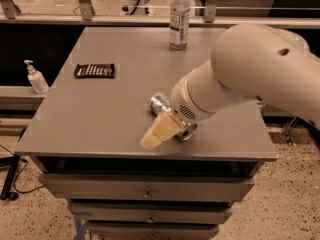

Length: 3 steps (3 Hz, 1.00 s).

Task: Pick redbull can

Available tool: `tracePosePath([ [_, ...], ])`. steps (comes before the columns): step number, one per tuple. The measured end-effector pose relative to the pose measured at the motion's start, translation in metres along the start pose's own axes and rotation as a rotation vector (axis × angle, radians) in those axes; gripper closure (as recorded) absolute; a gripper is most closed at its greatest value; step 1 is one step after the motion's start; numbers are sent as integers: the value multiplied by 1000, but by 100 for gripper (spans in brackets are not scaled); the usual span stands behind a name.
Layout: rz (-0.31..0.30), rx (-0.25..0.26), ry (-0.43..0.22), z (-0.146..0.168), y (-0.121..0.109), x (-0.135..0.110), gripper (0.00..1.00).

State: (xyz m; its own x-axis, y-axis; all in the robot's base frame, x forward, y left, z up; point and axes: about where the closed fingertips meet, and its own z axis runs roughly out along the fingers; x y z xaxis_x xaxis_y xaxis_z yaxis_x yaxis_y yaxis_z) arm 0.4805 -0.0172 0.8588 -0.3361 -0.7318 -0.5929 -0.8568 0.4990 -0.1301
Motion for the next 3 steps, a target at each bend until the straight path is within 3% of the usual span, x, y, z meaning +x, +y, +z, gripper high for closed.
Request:
tracePosePath([
  [1, 41, 11, 6, 7, -9, 14, 16],
  [3, 160, 7, 25, 5, -28, 51, 63],
])
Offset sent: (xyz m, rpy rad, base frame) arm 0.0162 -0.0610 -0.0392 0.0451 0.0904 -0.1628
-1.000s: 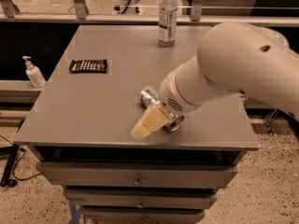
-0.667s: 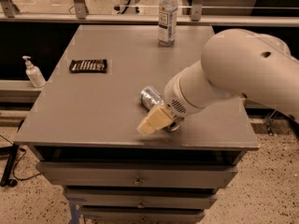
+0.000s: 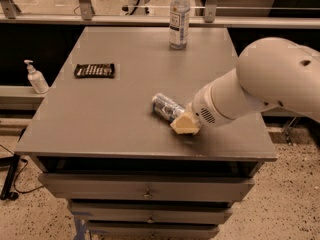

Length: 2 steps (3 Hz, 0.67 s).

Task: Pick redbull can

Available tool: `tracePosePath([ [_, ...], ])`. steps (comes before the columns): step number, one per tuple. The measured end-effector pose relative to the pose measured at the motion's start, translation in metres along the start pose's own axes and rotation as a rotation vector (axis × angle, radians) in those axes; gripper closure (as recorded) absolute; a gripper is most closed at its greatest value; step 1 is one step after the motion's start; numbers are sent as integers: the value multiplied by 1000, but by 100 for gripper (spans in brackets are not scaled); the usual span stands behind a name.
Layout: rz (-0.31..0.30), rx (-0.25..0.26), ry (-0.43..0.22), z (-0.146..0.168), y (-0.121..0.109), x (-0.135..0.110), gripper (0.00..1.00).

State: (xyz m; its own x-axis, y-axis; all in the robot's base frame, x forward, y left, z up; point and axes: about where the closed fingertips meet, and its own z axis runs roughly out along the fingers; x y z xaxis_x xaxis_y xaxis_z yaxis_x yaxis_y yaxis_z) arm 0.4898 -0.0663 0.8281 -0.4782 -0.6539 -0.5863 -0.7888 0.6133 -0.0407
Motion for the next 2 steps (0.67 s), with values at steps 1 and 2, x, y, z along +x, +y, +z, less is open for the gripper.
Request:
tracePosePath([
  [1, -12, -7, 25, -9, -11, 7, 87],
  [2, -72, 19, 29, -45, -35, -2, 100],
])
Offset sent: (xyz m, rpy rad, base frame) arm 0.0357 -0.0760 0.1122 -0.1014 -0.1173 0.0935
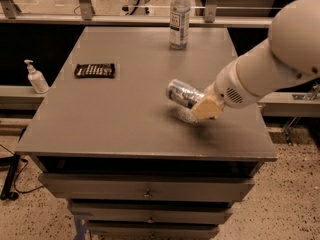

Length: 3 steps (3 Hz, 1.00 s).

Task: Pick redbull can

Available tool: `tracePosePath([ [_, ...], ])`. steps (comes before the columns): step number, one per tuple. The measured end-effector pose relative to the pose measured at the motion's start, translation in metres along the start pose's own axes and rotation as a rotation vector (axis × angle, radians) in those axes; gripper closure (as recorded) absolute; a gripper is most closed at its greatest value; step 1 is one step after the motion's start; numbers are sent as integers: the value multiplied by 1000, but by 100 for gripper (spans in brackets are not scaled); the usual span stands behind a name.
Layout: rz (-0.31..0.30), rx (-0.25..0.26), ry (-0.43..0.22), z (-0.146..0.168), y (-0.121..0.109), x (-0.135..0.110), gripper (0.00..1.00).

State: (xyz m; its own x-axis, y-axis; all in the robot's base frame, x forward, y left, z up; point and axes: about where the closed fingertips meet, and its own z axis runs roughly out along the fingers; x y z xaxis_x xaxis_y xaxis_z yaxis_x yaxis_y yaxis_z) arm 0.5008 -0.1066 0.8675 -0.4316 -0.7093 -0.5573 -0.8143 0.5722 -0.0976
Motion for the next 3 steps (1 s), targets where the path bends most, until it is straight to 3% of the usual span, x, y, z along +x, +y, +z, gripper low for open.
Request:
tracePosePath([
  [1, -77, 30, -44, -51, -27, -24, 100],
  [3, -94, 49, -64, -64, -31, -35, 100],
])
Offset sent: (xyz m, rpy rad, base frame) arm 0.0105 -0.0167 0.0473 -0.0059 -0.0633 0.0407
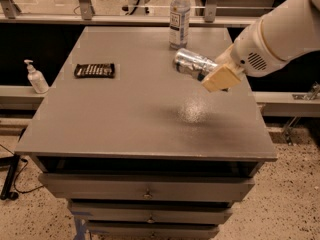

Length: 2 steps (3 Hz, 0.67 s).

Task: Pick redbull can

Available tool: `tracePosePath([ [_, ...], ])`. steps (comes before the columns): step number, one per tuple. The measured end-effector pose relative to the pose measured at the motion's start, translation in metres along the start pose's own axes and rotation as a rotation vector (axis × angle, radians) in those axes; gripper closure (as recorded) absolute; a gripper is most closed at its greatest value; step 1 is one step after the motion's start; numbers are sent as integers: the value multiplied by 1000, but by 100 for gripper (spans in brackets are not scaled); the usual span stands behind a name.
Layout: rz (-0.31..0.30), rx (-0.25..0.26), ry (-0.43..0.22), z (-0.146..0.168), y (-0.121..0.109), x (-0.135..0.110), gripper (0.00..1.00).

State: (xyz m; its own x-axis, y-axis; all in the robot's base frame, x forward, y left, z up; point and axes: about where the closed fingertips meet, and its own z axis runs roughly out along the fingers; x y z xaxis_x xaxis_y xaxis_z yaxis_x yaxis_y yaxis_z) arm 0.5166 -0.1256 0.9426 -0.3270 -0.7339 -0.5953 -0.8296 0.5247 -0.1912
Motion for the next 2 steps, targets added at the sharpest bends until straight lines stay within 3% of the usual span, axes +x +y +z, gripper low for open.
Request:
tracePosePath([
  [1, -56, 51, -16, -11, -12, -3, 100],
  [2, -185, 126, -30, -15, -56, -8, 100],
])
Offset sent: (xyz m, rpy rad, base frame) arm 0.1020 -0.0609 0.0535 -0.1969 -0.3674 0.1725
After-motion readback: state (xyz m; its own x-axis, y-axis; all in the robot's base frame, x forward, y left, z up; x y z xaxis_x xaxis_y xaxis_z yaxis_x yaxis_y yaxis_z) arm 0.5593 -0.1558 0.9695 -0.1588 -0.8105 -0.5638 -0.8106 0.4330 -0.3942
